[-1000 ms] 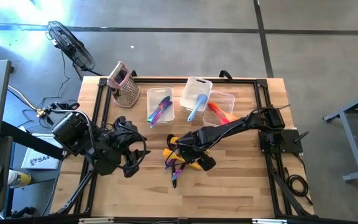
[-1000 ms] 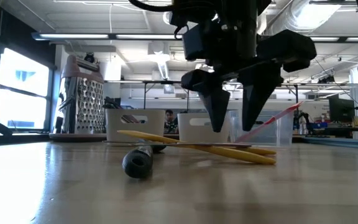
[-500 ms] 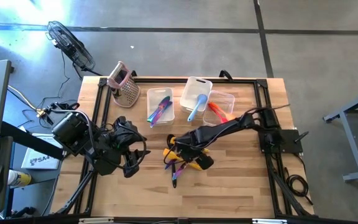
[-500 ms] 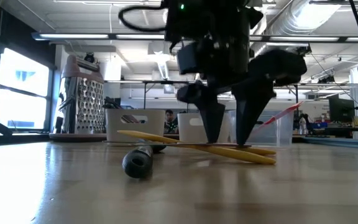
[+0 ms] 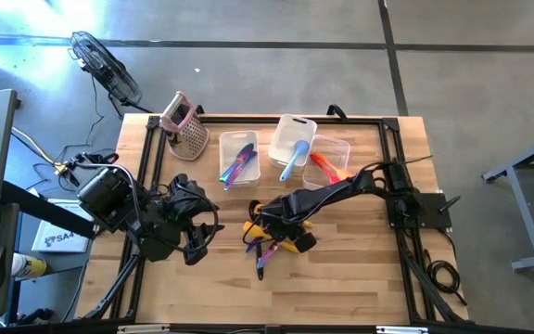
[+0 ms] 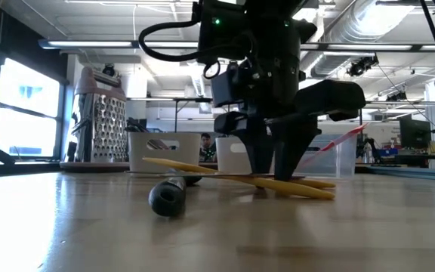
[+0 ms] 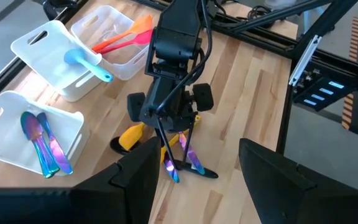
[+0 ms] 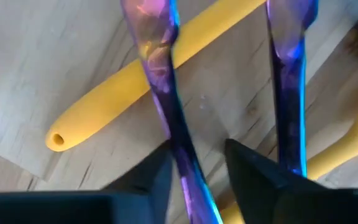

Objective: Pick & Place Kitchen Items
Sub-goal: Put the violet table knife into the left white bin

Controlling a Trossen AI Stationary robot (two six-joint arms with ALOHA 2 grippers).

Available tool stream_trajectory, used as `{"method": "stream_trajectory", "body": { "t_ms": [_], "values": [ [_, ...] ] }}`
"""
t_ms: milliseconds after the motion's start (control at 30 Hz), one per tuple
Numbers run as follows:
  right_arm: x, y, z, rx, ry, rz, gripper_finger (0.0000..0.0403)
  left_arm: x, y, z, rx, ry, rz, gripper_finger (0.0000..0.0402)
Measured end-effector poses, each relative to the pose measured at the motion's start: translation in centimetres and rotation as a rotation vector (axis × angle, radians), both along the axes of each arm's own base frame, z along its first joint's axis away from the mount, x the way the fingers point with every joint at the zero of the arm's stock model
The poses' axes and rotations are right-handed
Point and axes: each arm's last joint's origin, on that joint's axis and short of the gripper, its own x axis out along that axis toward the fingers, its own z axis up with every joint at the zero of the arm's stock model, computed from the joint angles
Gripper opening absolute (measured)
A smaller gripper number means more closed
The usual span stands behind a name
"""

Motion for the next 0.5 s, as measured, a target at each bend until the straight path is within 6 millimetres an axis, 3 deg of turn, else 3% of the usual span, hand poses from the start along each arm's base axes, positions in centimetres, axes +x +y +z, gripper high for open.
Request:
{"method": "stream_trajectory", "body": {
  "t_ms": [167, 500],
  "values": [
    [-0.10, 0.02, -0.01, 0.005, 0.012, 0.005, 0.0031, 0.00, 0.00, 0.00, -0.003, 0.000, 0.002, 0.0212],
    [-0.32, 0.26, -0.02, 0.003, 0.031, -0.004, 0.0030, 0.00, 0.00, 0.00, -0.003, 0.000, 0.002, 0.0212]
  ]
}}
